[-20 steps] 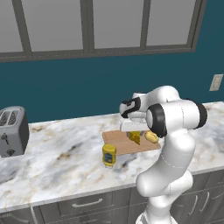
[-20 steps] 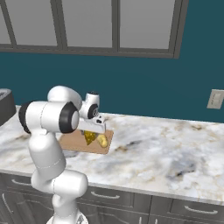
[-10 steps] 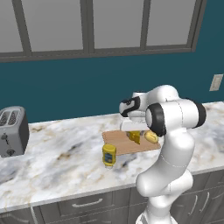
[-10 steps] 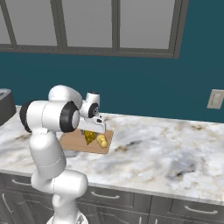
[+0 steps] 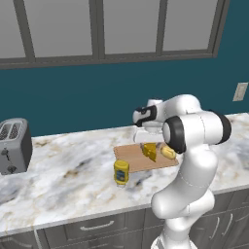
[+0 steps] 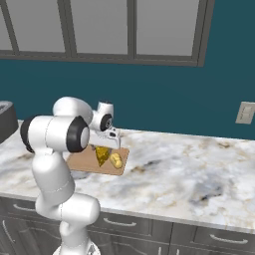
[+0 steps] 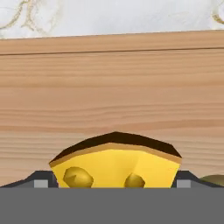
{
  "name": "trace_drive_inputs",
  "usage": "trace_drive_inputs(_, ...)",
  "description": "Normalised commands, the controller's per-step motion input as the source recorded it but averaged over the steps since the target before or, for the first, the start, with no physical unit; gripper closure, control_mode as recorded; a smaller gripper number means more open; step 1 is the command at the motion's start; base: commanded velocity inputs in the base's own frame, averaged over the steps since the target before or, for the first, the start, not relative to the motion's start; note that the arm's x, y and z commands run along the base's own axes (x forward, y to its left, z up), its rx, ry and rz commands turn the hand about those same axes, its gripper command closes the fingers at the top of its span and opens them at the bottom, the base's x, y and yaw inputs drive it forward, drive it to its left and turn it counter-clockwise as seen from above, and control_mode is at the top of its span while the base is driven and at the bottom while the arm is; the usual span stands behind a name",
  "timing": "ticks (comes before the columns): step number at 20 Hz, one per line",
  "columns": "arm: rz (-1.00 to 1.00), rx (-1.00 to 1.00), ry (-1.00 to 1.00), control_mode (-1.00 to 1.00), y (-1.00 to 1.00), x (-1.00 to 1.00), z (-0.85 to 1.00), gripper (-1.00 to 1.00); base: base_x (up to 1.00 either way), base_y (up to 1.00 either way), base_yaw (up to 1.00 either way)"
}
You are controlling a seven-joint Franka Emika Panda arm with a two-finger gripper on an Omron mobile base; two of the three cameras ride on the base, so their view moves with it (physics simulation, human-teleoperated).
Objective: Retrieve the reheated potato from the microwave, then place the potato, cheese, and condiment on the cutting board.
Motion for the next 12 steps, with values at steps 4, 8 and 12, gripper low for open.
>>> trace_drive_inputs(4, -0.04, -0.01, 0.01, -1.0, 0.0, 0.0, 0.26, -1.0, 0.0, 0.0, 0.0)
trace_drive_inputs(8, -0.05, -0.03, 0.0, -1.0, 0.0, -0.07, 0.39, -1.0, 0.0, 0.0, 0.0)
trace_drive_inputs(12, -0.07, -0.08, 0.0, -1.0, 0.0, -0.26, 0.39, -1.0, 0.0, 0.0, 0.0)
